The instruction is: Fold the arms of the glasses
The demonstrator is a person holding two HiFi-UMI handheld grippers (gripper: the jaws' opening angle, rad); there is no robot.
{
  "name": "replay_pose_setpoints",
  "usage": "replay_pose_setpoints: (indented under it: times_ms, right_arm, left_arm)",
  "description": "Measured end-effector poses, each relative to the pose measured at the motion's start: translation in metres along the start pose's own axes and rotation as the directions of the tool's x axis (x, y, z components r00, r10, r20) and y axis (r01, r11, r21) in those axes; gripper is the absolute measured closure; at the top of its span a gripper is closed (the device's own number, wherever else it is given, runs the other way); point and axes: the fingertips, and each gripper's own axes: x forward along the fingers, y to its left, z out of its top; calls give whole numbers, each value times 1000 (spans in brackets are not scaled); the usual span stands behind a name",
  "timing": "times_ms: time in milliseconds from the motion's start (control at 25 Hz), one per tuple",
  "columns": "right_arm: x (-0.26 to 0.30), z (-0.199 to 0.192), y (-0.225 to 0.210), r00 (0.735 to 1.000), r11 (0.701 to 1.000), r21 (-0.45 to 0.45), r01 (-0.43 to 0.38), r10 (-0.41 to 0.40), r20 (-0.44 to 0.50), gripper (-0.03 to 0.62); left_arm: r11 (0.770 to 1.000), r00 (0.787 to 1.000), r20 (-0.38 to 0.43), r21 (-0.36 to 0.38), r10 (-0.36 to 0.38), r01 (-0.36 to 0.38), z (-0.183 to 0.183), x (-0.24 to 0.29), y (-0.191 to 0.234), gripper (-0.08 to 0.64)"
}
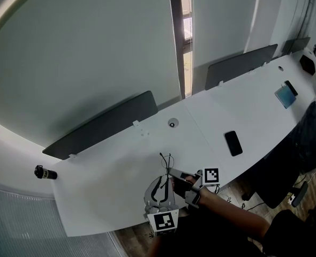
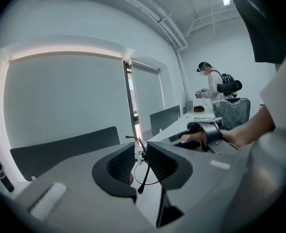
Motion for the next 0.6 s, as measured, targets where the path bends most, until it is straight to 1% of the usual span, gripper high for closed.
replay_pose_setpoints:
  times_ms: [160,320,440,600]
  right_arm:
    - [1,-2,-1,1000,1000,-6,2,-2,-8,571]
    - [1,-4,1,1000,1000,-15,1,-1,-17,571]
    - [1,-5,0,1000,1000,-13,0,-1,-18,571]
    - [2,-4,-1,1000,1000,-11,-1,1,-19,571]
  left_arm:
    - [999,999,-25,-5,-32,32,-6,6,-6,466]
    - [999,998,-46,13,-46,46,-10,10,-12,466]
    - [998,997,-43,22,-66,67,-17,13,-12,471]
    - [999,997,-54,5,-49,49,-14,13,-10,495]
